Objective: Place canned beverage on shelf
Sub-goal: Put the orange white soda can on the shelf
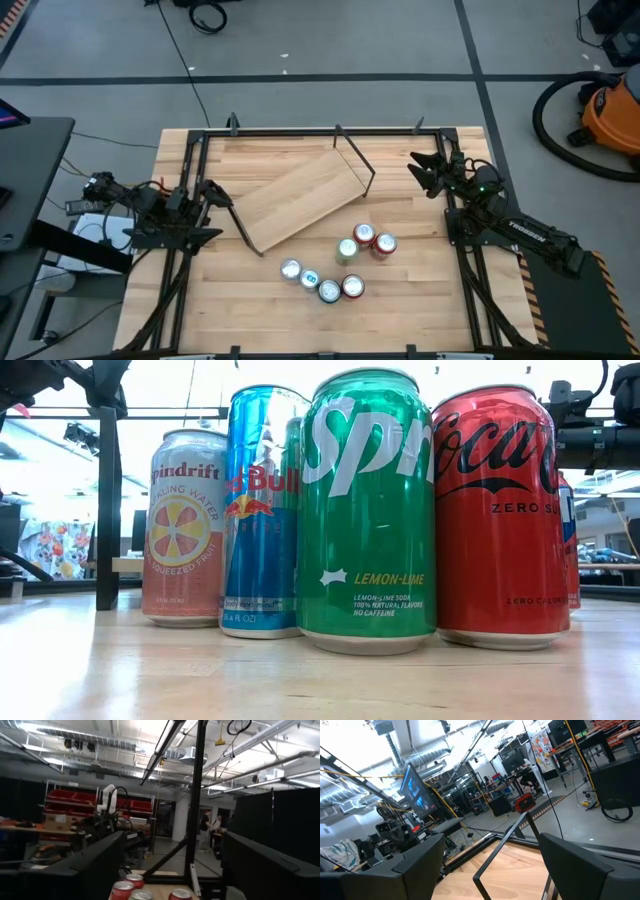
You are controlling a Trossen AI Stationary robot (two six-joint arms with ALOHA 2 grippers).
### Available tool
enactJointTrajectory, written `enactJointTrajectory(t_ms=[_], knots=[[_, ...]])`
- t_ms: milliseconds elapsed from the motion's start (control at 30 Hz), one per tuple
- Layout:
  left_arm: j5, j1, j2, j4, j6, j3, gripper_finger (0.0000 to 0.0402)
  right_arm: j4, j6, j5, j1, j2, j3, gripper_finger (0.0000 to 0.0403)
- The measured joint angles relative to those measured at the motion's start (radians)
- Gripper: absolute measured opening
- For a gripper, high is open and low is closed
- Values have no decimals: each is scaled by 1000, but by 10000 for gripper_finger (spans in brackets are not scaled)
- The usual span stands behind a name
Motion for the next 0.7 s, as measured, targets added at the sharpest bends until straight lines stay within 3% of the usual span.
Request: enactJointTrajectory(t_ms=[700], knots=[[0, 0, 0, -11, 101, 0, 348, 127, 33, 44, 0, 0, 0, 334]])
